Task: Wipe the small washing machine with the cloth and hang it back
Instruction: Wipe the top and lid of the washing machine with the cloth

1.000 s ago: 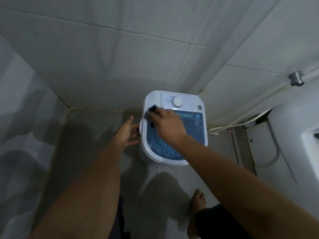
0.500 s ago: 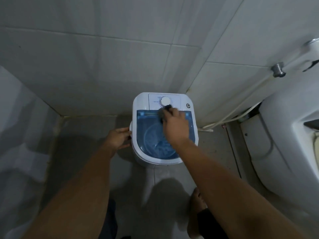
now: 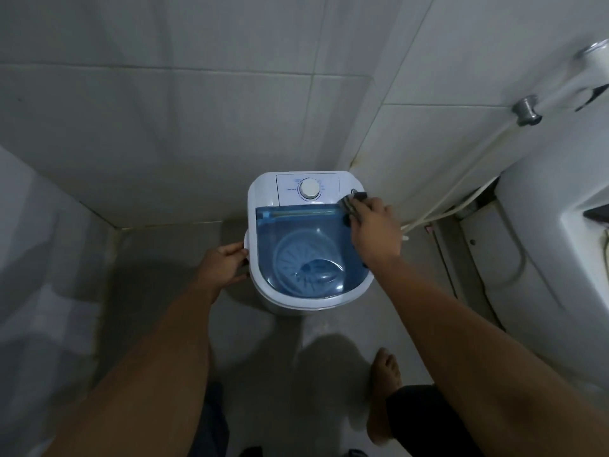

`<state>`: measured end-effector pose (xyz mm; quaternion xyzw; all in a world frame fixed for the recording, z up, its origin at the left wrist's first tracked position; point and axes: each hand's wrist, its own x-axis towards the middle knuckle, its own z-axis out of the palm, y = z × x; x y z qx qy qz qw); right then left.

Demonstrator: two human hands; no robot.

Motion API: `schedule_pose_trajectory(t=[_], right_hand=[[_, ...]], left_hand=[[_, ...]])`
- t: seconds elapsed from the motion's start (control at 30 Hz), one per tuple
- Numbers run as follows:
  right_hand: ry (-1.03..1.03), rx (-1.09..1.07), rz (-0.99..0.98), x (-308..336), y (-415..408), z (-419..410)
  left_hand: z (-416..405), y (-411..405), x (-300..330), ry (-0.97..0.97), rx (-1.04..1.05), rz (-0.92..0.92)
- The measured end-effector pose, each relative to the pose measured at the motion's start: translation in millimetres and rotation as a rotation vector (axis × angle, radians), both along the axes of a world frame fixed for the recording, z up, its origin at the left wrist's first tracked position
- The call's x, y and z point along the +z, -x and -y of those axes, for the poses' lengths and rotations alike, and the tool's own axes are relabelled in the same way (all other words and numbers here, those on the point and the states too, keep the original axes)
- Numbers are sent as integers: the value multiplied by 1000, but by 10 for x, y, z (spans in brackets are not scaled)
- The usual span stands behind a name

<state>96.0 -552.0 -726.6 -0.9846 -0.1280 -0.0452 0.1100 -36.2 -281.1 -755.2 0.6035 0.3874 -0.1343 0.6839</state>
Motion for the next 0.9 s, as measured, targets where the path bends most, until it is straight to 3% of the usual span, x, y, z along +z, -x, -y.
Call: schedule_pose_trajectory(t=[0.23, 0.3, 0.43, 0.5, 0.63, 0.77, 0.9], right_hand=[[77, 813, 60, -133, 974, 180], [97, 753, 73, -133, 719, 304], [-16, 80, 13, -73, 184, 395], [-118, -50, -53, -71, 160, 350], [-177, 17, -1, -140, 718, 280], [-124, 373, 33, -314, 1566, -34], [-82, 534, 54, -307, 1530, -84]], left_hand=[[-29, -46, -33, 22, 19, -11], [-10, -40, -13, 17, 42, -14], [31, -23, 23, 17, 48, -3], [22, -20, 12, 1, 28, -7], [24, -49, -12, -16, 9, -22], [26, -48, 24, -6, 8, -24], [15, -22, -5, -14, 13, -17]])
